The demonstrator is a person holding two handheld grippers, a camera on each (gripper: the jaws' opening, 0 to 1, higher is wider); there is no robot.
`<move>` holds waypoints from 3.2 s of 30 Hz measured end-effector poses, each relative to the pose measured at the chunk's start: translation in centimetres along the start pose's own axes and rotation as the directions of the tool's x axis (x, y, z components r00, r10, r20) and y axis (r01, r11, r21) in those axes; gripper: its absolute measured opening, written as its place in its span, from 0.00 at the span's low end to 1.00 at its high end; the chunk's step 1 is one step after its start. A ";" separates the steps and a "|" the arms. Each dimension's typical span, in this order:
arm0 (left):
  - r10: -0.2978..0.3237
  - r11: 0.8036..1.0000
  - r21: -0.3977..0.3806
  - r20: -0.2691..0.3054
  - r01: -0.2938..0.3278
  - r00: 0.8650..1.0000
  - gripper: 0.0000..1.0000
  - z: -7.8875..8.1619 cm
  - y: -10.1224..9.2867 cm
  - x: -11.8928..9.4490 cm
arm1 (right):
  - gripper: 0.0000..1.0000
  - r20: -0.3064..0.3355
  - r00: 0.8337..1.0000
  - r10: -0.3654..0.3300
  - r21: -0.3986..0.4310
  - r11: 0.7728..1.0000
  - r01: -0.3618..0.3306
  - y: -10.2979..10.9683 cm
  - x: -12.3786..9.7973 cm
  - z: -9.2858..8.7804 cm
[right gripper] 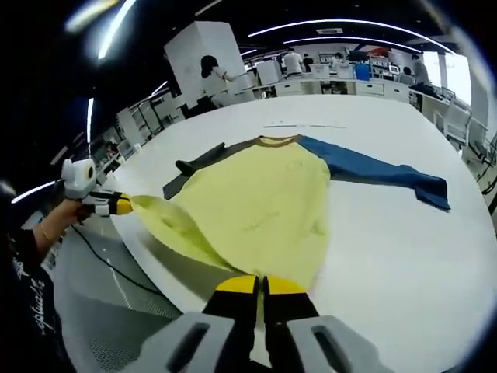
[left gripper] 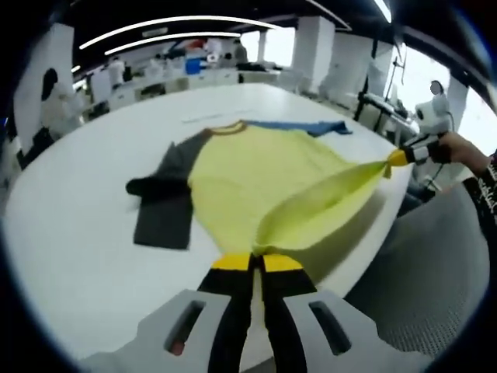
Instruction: Fold the garment on the visible template until the final outline fits inside the template.
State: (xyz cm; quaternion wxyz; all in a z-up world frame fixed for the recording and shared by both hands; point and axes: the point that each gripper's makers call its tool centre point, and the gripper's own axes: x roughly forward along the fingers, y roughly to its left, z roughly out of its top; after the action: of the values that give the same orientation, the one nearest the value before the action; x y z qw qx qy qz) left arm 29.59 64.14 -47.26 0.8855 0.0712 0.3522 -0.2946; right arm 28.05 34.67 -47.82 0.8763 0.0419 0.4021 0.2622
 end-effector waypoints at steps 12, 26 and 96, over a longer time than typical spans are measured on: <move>0.035 0.999 0.019 -0.089 -0.034 0.995 0.00 -2.4 0.1 0.4 | 0.00 -0.065 0.998 0.005 0.003 1.000 -0.005 -0.2 1.8 -3.3; 0.038 0.999 0.001 -0.140 -0.038 0.989 0.01 -3.8 0.0 0.5 | 0.05 -0.083 0.997 0.003 0.034 0.999 0.000 -0.4 2.1 -4.5; 0.138 0.984 -0.052 -0.376 -0.169 0.916 0.15 -7.8 1.2 1.2 | 0.15 -0.163 0.969 -0.185 0.085 0.976 0.201 -4.7 1.2 -5.9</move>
State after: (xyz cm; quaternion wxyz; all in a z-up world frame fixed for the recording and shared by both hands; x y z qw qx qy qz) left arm 26.45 67.09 -53.92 0.8255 0.1162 0.5184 -0.1906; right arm 26.34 30.42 -53.93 0.8607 0.0265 0.4835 0.1573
